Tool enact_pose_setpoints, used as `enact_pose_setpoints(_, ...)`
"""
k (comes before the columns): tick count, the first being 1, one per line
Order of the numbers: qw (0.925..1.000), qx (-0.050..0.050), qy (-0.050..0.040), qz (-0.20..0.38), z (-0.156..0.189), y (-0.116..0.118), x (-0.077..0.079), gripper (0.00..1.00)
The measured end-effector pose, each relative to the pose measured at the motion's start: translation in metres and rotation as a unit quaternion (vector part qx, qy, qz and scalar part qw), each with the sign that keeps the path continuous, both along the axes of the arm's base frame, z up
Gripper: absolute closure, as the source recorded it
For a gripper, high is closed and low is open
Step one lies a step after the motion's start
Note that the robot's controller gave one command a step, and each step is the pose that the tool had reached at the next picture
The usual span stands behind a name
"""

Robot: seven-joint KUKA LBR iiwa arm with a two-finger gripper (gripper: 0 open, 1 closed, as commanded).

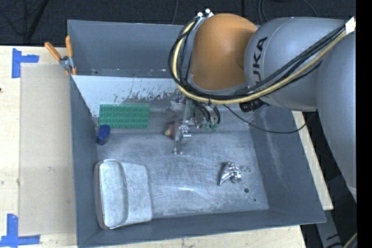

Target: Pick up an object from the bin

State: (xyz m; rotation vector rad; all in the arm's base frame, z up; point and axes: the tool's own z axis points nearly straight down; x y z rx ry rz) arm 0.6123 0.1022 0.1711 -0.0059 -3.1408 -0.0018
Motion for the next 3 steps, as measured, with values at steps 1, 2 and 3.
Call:
enact_pose_setpoints(1,0.997,-0.002,0.0021,-0.077,-0.042,-0.08,-0.01,0.0)
enact_pose_setpoints(2,0.9955,-0.001,-0.0087,-0.095,-0.087,-0.034,0.006,0.0)
enact_pose_setpoints(3,0.9956,-0.001,-0.0043,-0.094,-0.091,-0.032,0.004,1.0)
